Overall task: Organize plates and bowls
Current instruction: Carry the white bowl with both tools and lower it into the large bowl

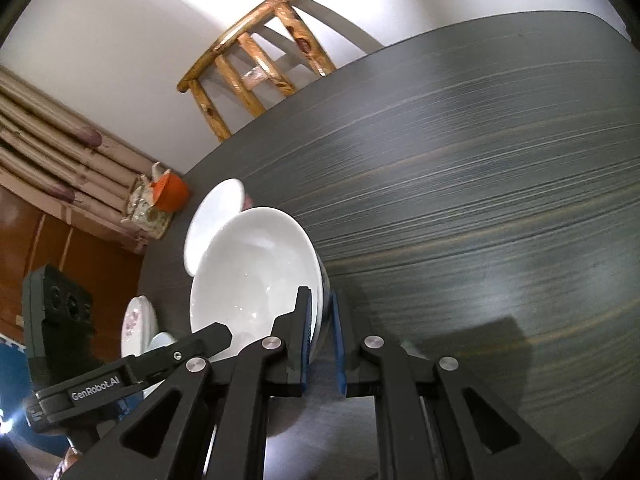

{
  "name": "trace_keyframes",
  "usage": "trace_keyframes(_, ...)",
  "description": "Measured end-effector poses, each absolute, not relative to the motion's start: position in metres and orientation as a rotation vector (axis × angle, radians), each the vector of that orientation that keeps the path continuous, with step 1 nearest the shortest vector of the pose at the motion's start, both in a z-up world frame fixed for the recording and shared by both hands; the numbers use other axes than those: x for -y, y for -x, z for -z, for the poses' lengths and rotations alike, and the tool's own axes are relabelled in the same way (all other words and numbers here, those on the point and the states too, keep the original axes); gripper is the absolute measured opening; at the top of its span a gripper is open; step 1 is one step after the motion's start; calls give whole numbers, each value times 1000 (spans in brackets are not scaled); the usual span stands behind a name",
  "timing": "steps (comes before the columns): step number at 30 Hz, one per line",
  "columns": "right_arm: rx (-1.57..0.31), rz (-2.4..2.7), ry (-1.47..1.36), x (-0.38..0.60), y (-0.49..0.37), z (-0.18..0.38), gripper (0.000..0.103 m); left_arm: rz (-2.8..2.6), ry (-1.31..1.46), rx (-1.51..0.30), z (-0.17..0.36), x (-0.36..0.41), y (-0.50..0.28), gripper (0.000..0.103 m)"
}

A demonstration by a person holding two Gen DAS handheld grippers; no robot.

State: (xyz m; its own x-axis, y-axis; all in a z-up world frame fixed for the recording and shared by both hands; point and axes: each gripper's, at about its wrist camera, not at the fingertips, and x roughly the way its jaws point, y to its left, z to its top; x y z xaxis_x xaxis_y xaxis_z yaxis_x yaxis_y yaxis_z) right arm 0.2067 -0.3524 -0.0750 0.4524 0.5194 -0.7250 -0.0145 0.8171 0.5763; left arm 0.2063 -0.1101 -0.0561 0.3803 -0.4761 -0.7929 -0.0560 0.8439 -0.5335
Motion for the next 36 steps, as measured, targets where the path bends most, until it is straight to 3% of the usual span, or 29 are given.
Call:
trace_keyframes(13,-1046,-499,-473,269,-160,34,12,188,555,-1102,30,21,-135,19)
trace_keyframes(36,-1174,-544,-403,198,-134,71,13,107,521,-1150,72,-19,-104,19)
